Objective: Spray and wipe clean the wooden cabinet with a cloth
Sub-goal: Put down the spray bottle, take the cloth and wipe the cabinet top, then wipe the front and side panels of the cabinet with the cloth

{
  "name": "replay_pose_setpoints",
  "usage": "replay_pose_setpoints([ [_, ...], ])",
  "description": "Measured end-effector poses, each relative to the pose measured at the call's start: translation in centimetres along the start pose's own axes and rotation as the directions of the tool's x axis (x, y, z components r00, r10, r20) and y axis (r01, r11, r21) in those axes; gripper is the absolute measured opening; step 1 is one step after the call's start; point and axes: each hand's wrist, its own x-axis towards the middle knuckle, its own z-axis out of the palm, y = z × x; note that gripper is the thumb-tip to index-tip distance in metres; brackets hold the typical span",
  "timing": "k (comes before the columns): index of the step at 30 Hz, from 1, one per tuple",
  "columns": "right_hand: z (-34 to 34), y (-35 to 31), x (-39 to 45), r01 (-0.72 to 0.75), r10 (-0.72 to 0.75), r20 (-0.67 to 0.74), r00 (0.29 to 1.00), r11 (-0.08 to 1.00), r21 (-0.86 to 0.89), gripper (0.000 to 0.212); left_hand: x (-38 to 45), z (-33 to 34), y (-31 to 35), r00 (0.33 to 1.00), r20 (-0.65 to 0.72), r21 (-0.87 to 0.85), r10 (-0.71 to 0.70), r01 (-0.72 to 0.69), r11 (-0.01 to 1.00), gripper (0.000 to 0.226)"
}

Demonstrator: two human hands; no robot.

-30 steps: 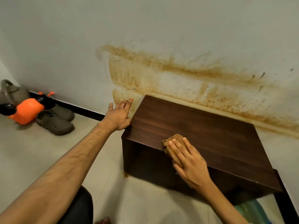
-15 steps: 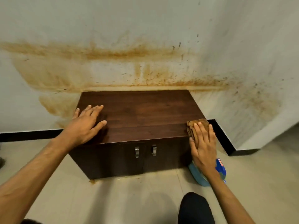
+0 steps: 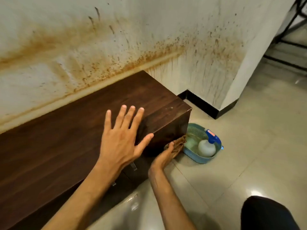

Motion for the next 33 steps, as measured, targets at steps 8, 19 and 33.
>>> replay_pose_setpoints([
  [8,-1.8,2.6,5.1,-0.233,0.314,-0.299,0.901,0.933,0.276,0.060,-0.2,0.3,0.2,0.990,-0.141,0.075,-0.013,0.024,0.997,0.079],
  [19,3.2,-7.4,-4.3,0.679,-0.626,0.263,0.734,0.679,-0.279,0.066,-0.2,0.4,0.2,0.990,-0.137,0.032,-0.025,0.029,0.999,0.074],
  [33,2.9,-8.1,-13.1,0.637,-0.538,0.368,0.758,0.732,-0.241,0.063,0.1,-0.2,-0.4,0.996,-0.069,-0.132,-0.048,0.039,0.990,0.067],
])
